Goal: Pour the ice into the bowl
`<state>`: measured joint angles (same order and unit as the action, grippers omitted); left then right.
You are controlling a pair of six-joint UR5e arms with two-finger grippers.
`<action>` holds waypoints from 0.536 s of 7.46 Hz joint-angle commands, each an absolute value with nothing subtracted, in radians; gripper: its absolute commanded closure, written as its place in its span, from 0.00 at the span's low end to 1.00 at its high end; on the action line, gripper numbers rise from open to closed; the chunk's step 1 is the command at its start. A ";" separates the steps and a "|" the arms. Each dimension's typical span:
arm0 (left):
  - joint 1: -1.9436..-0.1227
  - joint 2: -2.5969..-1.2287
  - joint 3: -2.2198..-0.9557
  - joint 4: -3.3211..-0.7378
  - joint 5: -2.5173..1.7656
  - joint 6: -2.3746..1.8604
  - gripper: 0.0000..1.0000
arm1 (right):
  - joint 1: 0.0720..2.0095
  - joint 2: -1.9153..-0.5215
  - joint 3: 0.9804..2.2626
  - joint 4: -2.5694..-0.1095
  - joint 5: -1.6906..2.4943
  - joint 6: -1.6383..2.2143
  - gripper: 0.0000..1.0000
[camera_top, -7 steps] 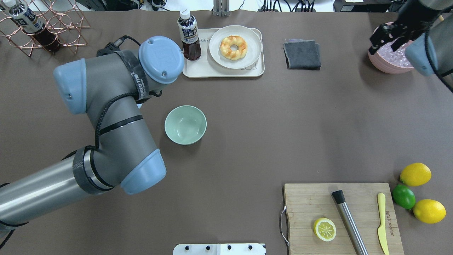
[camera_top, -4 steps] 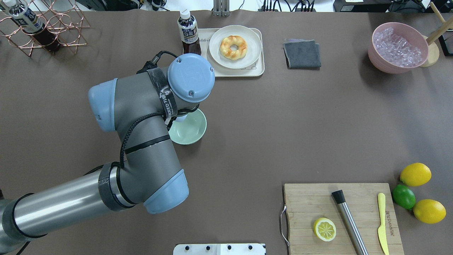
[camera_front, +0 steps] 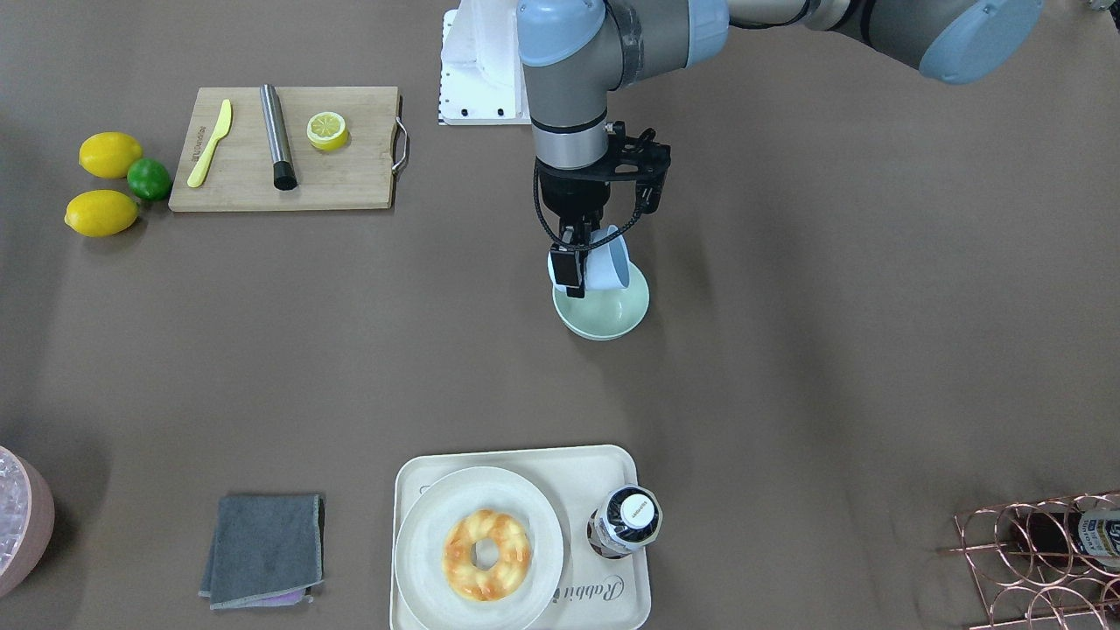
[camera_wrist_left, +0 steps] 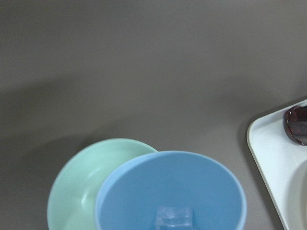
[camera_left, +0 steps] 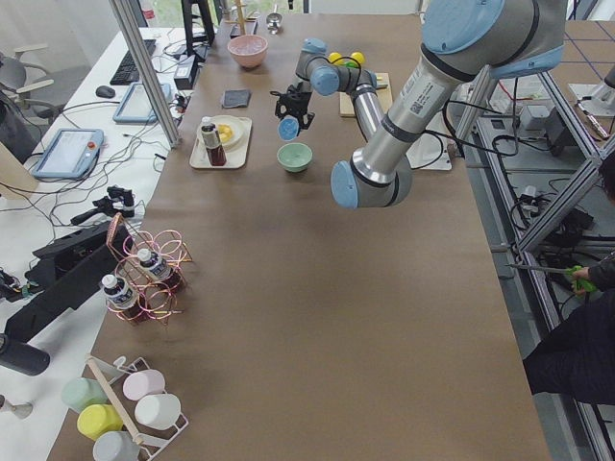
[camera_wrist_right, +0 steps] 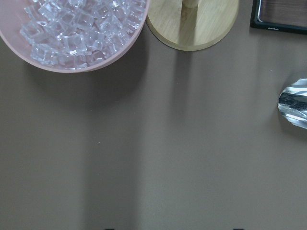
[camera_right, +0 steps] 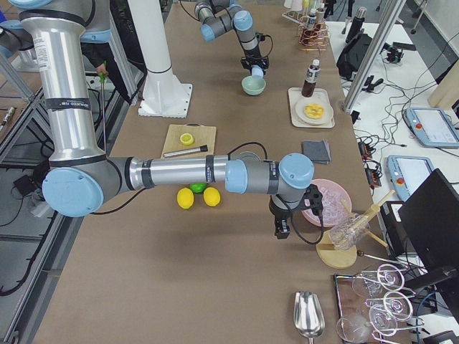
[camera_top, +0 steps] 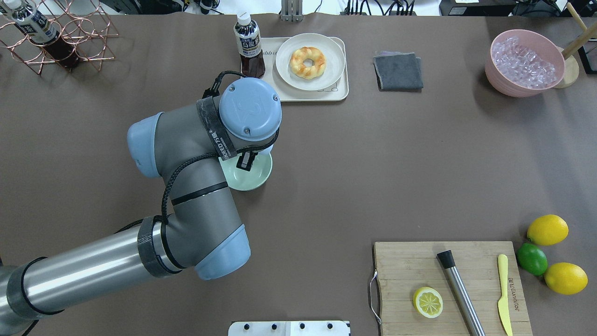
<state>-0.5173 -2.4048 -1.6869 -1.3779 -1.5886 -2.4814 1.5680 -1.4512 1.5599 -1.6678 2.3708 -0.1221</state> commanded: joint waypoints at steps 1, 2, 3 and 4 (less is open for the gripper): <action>-0.471 -2.392 -1.674 -1.527 -1.580 -2.633 0.44 | 1.574 -1.454 1.545 -1.663 2.337 -0.120 0.11; -0.454 -2.391 -1.672 -1.551 -1.578 -2.664 0.44 | 1.574 -1.448 1.525 -1.663 2.291 -0.114 0.01; -0.439 -2.382 -1.669 -1.592 -1.577 -2.692 0.44 | 1.574 -1.442 1.510 -1.661 2.283 -0.112 0.01; -0.428 -2.341 -1.667 -1.661 -1.569 -2.745 0.43 | 1.574 -1.442 1.500 -1.655 2.272 -0.112 0.01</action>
